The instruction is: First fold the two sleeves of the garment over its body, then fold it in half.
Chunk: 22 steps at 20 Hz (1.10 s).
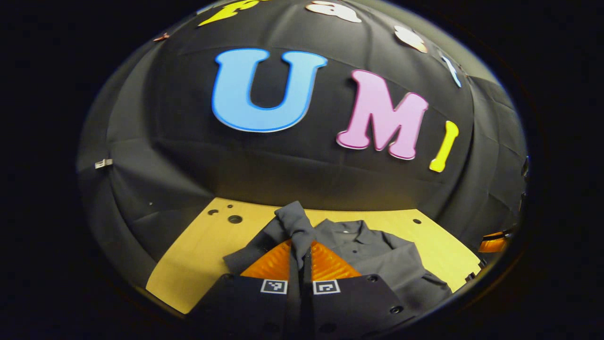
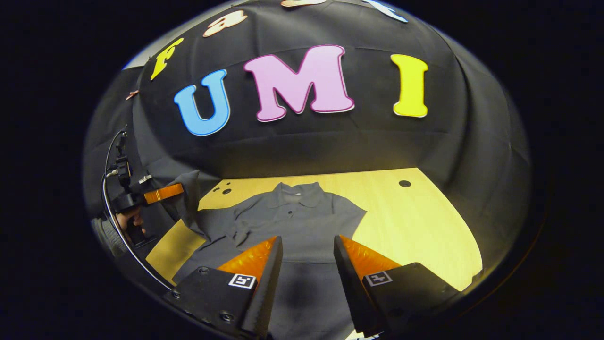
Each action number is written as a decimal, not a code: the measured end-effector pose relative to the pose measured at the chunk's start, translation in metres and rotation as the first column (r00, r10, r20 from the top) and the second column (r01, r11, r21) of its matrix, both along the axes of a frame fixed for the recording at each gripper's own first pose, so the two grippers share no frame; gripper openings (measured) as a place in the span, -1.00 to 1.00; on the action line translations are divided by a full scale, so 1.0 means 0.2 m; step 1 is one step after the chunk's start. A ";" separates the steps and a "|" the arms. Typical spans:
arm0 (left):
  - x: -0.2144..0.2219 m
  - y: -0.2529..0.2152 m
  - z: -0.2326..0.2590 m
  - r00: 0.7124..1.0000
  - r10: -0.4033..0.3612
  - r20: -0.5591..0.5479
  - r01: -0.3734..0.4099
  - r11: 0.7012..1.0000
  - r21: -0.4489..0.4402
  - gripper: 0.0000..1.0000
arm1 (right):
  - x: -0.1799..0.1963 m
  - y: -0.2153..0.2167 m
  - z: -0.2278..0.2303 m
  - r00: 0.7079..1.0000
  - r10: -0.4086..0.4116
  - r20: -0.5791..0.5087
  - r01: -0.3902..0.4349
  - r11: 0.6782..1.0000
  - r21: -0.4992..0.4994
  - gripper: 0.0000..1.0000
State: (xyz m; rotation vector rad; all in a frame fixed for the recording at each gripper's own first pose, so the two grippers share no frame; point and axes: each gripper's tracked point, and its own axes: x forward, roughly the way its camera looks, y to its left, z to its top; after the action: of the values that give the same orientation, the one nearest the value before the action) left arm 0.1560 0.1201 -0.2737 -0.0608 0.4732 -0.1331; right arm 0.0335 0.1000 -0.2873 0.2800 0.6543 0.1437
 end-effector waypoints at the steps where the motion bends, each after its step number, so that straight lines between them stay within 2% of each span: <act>1: 0.01 -0.09 -0.01 1.000 -0.025 -0.002 0.025 1.000 0.003 -0.89 | -0.01 -0.04 -0.02 1.000 -0.012 -0.007 0.012 1.000 0.002 0.37; 7: 0.03 -0.57 -0.11 0.987 -0.151 -0.050 0.151 0.989 0.002 -0.89 | -0.08 -0.29 -0.11 0.996 -0.080 -0.036 0.080 0.997 0.005 0.36; 13: 0.02 -0.96 -0.29 0.966 -0.238 -0.101 0.240 0.971 0.010 -0.89 | -0.21 -0.52 -0.20 0.986 -0.147 -0.080 0.148 0.989 0.012 0.36; 17: -0.01 -1.16 -0.47 0.947 -0.288 -0.144 0.299 0.952 0.064 -0.89 | -0.28 -0.65 -0.26 0.975 -0.192 -0.113 0.195 0.981 0.017 0.36; 22: -0.06 -1.37 -0.67 0.924 -0.331 -0.191 0.350 0.934 0.075 -0.89 | -0.36 -0.78 -0.32 0.967 -0.204 -0.150 0.206 0.978 0.000 0.38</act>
State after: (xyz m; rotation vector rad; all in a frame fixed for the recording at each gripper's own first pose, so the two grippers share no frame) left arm 0.1444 -0.1547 -0.4083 0.1187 0.6647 -0.4472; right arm -0.0382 -0.0556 -0.3508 0.3740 0.7684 -0.0717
